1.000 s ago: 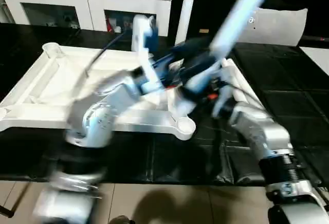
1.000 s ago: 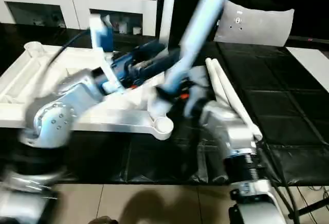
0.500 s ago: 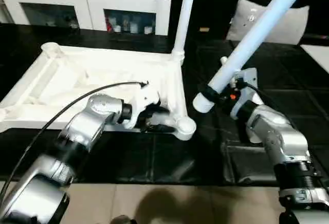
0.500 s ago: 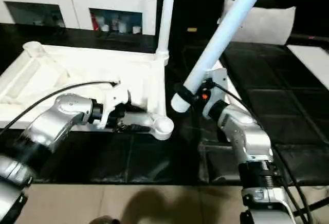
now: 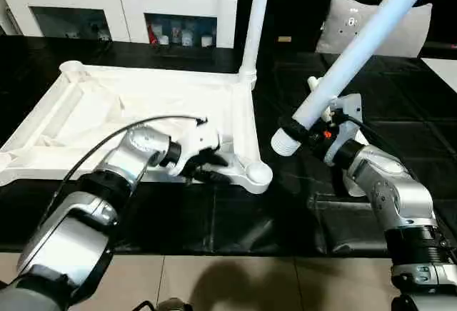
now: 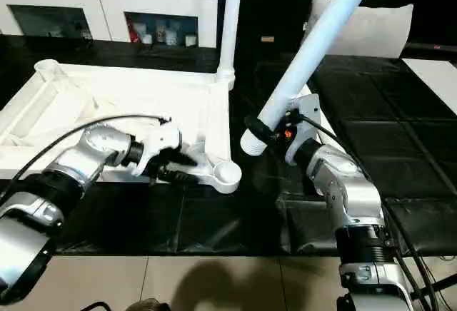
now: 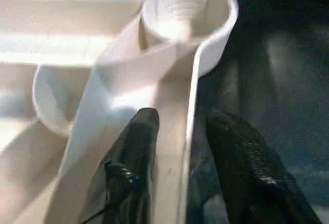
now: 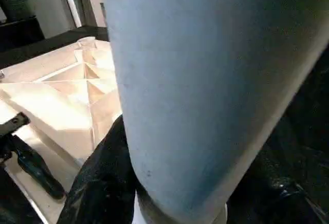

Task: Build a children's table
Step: Insert table leg to table base

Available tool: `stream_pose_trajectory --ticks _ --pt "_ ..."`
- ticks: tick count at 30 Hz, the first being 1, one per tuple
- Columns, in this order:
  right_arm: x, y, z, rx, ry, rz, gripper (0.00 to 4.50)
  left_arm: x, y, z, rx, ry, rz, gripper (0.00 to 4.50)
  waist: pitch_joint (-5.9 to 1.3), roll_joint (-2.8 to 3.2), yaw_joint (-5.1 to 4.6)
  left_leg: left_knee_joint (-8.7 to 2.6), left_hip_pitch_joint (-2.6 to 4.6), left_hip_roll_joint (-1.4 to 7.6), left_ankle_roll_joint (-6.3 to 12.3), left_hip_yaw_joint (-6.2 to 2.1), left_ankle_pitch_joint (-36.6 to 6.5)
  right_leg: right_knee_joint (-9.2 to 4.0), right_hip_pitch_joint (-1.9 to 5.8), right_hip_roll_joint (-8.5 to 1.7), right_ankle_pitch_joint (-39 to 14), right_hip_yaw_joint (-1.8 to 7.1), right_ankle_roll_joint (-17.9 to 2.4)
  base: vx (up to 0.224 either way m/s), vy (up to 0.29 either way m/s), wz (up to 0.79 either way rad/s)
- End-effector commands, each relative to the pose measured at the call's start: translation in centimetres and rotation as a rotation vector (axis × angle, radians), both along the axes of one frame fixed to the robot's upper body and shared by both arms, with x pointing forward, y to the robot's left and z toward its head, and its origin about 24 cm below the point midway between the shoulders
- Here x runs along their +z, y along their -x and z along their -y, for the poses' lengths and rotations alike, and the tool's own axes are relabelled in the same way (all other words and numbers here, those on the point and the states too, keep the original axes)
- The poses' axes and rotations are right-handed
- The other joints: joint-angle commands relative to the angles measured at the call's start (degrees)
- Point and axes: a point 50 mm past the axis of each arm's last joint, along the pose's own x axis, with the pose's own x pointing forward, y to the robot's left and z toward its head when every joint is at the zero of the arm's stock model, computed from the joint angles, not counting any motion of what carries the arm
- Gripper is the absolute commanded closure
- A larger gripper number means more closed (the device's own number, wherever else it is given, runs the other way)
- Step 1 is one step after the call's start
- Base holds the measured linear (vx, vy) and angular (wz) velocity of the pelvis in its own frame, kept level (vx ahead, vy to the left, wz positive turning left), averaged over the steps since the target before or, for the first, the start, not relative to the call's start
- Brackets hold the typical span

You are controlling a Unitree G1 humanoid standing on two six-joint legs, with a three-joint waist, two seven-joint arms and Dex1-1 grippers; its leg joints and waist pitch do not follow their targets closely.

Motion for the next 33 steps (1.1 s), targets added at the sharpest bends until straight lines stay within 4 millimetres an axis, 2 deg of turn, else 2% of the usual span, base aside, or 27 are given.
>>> stream_pose_trajectory --ticks 1,5,6,10,11,13,14,15,16,17,19,20,21,25,29,30,33 --pt "0.5 0.0 0.1 0.006 0.006 0.016 2.62 0.3 -0.3 0.1 -0.012 -0.025 0.032 3.01 -4.52 0.76 0.15 -3.98 2.12 3.56 -2.04 -1.84 -12.9 -4.05 2.25 -5.7 -4.6 2.59 -14.7 0.0 0.0 0.0" --pt "0.6 0.0 0.1 0.018 0.011 0.017 2.62 0.1 -0.4 -0.1 -0.012 -0.033 0.035 3.12 -4.5 0.6 0.43 -4.0 2.17 3.65 -2.06 -1.85 -12.9 -3.99 2.21 -5.78 -4.6 2.61 -14.9 0.0 0.0 0.0" --pt "0.6 0.0 0.0 0.02 0.012 0.016 2.62 0.1 -0.4 -0.1 -0.011 -0.032 0.033 3.37 -4.54 0.67 0.48 -4.0 2.15 3.65 -2.03 -1.86 -12.8 -3.95 2.24 -5.84 -4.5 2.59 -14.9 0.0 0.0 0.0" --pt "0.6 -0.1 -0.2 0.043 0.015 0.014 2.62 0.0 -0.4 -0.1 -0.003 -0.019 0.015 3.64 -4.46 0.56 0.68 -4.01 2.16 3.7 -1.75 -1.81 -12.8 -3.96 2.17 -5.88 -4.9 2.58 -15.1 0.0 0.0 0.0" --pt "0.7 -0.1 -0.5 0.069 0.02 0.012 2.62 -0.3 -0.3 -0.4 -0.003 -0.041 0.001 3.89 -4.42 0.24 0.62 -4.05 2.15 3.66 -1.62 -1.76 -12.9 -4.07 2.16 -5.88 -5.3 2.55 -15.0 0.0 0.0 0.0" --pt "0.8 -0.1 -0.6 0.077 0.022 0.011 2.62 -0.4 -0.3 -0.5 -0.006 -0.052 -0.002 3.9 -4.35 0.34 0.65 -4.06 2.08 3.68 -1.4 -1.83 -12.6 -4.11 2.18 -5.92 -6.1 2.58 -14.8 0.0 0.0 0.0" --pt "0.9 -0.1 -0.7 0.086 0.017 0.011 2.62 -0.5 -0.3 -0.7 0.014 -0.064 -0.006 3.94 -4.33 0.18 0.68 -4.08 2.1 3.75 -1.46 -1.83 -12.9 -4.2 2.15 -6.07 -6.7 2.61 -14.7 0.0 0.0 0.0" --pt "0.9 -0.1 -0.9 0.1 0.015 0.007 2.62 -0.6 -0.4 -0.9 0.049 -0.059 -0.017 4.22 -4.34 0.21 0.72 -4.08 2.06 3.75 -1.51 -1.86 -12.8 -4.14 2.19 -6.13 -6.9 2.61 -14.7 0.0 0.0 0.0" --pt "1.0 -0.1 -1.0 0.111 0.013 0.002 2.62 -0.6 -0.5 -1.0 0.076 -0.051 -0.028 4.22 -4.3 0.34 0.69 -4.13 2.12 3.78 -1.6 -1.86 -13.1 -4.11 2.1 -6.06 -7.3 2.55 -14.8 0.0 0.0 0.0" --pt "0.9 0.0 -1.3 0.147 0.026 -0.008 2.62 -0.8 -0.4 -0.9 0.113 -0.009 -0.073 4.32 -4.29 0.2 0.64 -4.16 2.12 3.78 -1.64 -1.85 -13.4 -4.08 2.13 -6.06 -7.5 2.53 -15.0 0.0 0.0 0.0" --pt "0.8 0.1 -1.5 0.162 0.03 -0.013 2.62 -1.0 -0.3 -0.8 0.124 0.001 -0.102 4.35 -4.26 0.17 0.64 -4.12 2.03 3.79 -1.39 -1.91 -12.9 -4.1 2.13 -6.18 -7.5 2.55 -15.2 0.0 0.0 0.0" --pt "0.8 0.1 -1.7 0.182 0.034 -0.016 2.62 -1.3 -0.1 -0.6 0.158 0.014 -0.131 4.42 -4.26 -0.11 0.58 -4.11 1.96 3.78 -1.23 -1.86 -12.6 -4.12 2.18 -6.21 -7.4 2.58 -15.2 0.0 0.0 0.0" --pt "0.8 0.1 -1.8 0.186 0.032 -0.016 2.62 -1.4 -0.1 -0.5 0.179 0.021 -0.138 4.47 -4.3 -0.02 0.6 -4.08 1.97 3.88 -1.19 -1.92 -12.3 -3.95 2.26 -6.31 -6.9 2.58 -15.5 0.0 0.0 0.0" --pt "1.1 0.1 -2.3 0.22 0.022 -0.014 2.62 -1.5 -0.1 0.5 0.312 0.1 -0.204 4.5 -4.24 -0.41 0.5 -3.85 1.74 3.71 0.27 -1.78 -10.6 -4.06 2.31 -6.22 -6.4 2.57 -15.7 0.0 0.0 0.0" --pt "1.3 0.2 -2.5 0.25 0.031 -0.014 2.62 -0.7 0.4 1.8 0.344 0.207 -0.195 4.5 -4.27 -0.3 0.12 -3.82 1.65 3.83 0.76 -1.86 -10.2 -4.12 2.31 -6.09 -7.1 2.57 -15.4 0.0 0.0 0.0" --pt "1.4 0.2 -2.6 0.259 0.033 -0.014 2.62 -0.4 0.7 2.3 0.346 0.227 -0.177 4.5 -4.22 -0.42 0.05 -3.83 1.64 3.74 0.88 -1.78 -10.1 -4.13 2.23 -5.92 -7.0 2.55 -15.4 0.0 0.0 0.0" --pt "1.5 0.3 -2.6 0.268 0.036 -0.014 2.62 -0.1 1.4 2.6 0.362 0.216 -0.161 4.5 -4.19 -0.24 -0.08 -3.91 1.64 3.84 1.07 -1.8 -9.6 -4.13 2.12 -5.73 -7.1 2.56 -14.8 0.0 0.0 0.0"
